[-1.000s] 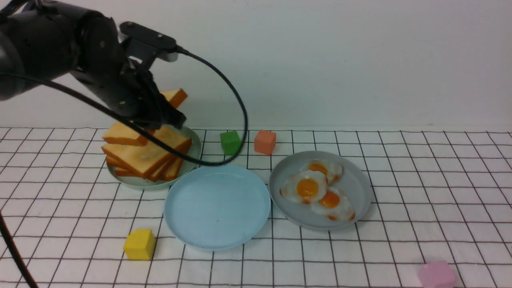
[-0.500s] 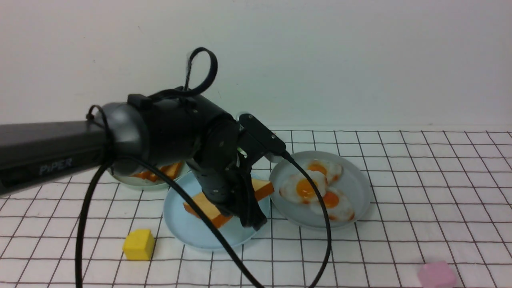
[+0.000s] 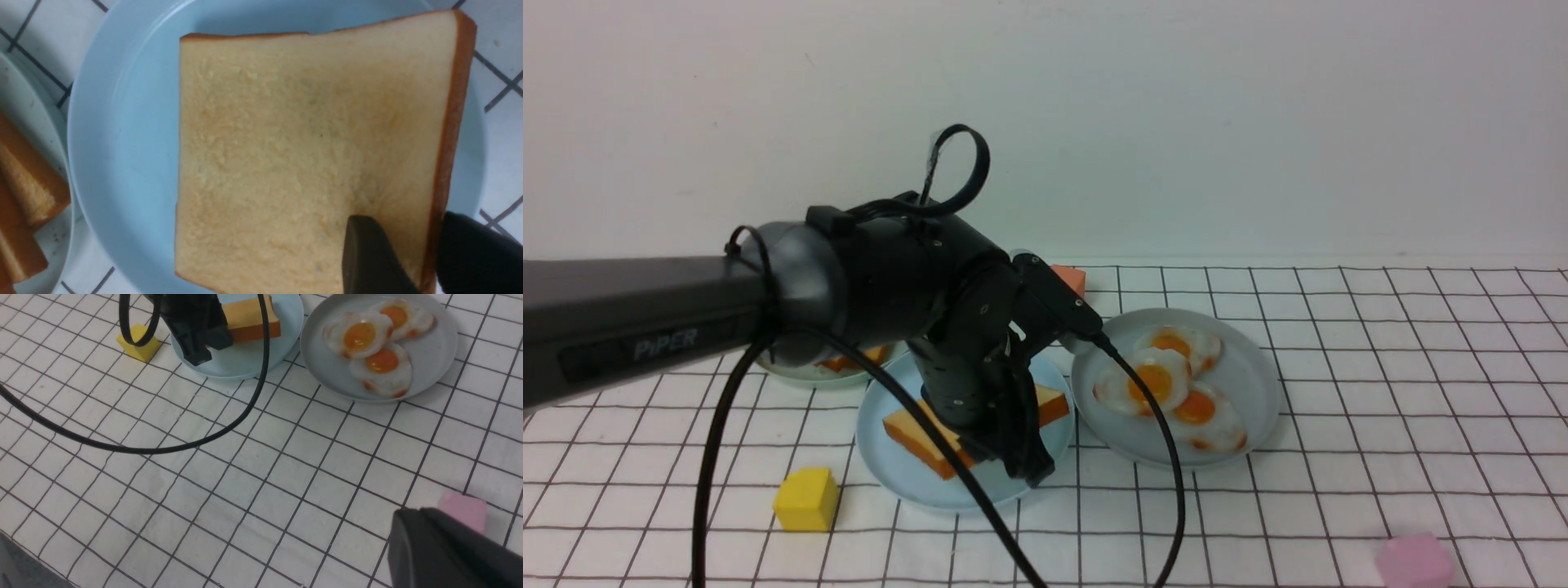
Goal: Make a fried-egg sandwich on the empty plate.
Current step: Use the left arm to put a slice of bread into the empty plate in the middle, then use the right arm to grab a fried egg
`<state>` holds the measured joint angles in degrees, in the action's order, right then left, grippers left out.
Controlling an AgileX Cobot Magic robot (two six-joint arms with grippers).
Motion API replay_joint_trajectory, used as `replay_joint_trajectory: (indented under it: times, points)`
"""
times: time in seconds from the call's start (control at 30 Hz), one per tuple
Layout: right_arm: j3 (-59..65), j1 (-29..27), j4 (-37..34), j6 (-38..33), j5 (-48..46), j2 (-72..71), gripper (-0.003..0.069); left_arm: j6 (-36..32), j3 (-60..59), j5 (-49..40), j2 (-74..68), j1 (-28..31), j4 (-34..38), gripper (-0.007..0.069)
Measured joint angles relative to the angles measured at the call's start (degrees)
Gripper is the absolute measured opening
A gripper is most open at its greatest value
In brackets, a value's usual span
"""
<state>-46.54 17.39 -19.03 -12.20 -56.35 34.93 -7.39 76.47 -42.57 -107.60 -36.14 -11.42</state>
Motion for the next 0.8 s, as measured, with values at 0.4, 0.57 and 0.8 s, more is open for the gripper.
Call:
replay_joint_trajectory:
  times: [0.4,0.57,0.8]
  points:
    - [-0.2,0.0,0.0,0.3,0.8,0.8,0.0038,1.8,0.0,-3.7,2.5,0.0,0.3,0.0379]
    - [-2.6,0.0,-0.4,1.2,5.5,9.5,0.0045,8.4,0.0,-3.8,17.1,0.0,5.5,0.0106]
    - [-6.8,0.0,-0.5,1.3,10.3,26.0,0.0063,9.8,-7.7,-1.4,38.2,0.0,12.4,-0.0013]
